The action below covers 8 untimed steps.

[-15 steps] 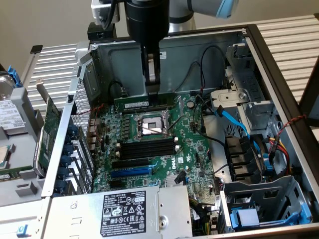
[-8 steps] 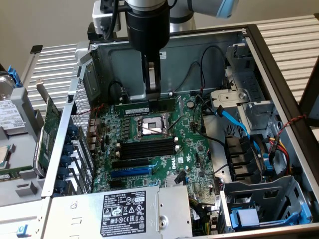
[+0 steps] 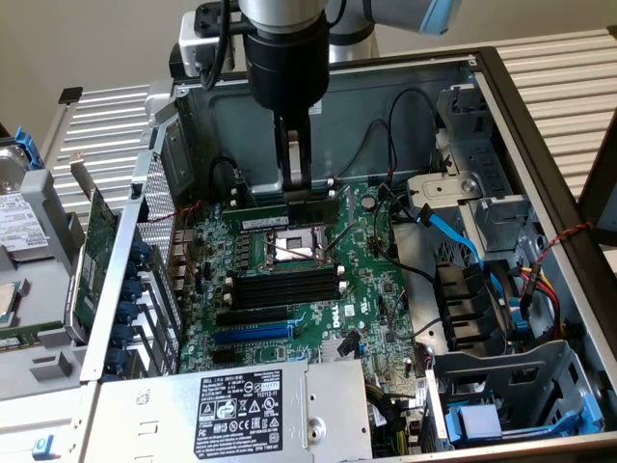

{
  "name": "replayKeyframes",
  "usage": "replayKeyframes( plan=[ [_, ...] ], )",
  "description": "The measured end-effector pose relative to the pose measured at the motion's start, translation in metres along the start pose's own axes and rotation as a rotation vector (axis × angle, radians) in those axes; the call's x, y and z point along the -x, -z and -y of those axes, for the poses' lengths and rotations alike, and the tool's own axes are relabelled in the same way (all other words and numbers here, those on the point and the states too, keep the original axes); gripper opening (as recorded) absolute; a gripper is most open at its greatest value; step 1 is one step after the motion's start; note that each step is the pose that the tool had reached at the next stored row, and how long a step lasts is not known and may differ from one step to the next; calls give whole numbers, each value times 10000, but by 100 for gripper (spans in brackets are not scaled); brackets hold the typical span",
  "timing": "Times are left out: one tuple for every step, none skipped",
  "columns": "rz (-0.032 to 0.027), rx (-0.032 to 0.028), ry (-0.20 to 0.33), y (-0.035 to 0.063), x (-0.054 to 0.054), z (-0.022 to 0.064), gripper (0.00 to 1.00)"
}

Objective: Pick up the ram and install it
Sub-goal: 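Insert the ram into the slot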

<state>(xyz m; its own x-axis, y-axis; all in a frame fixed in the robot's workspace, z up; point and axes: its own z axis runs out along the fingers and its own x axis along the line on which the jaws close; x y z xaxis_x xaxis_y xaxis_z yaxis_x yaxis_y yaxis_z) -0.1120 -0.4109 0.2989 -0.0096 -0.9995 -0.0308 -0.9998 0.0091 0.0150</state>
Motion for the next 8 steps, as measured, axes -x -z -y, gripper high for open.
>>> replayKeyframes(
  plan=[
    [0,9,-1,-6,-3,0,13],
    [1,13,-3,-13,-4,-1,13],
    [1,17,-2,-18,-5,0,13],
    [0,17,-1,-23,-6,0,13],
    [0,18,-1,-30,-8,0,13],
    [0,19,0,-35,-12,1,13],
    [0,20,1,-39,-18,1,13],
    [0,21,-1,-45,-24,1,13]
  ],
)
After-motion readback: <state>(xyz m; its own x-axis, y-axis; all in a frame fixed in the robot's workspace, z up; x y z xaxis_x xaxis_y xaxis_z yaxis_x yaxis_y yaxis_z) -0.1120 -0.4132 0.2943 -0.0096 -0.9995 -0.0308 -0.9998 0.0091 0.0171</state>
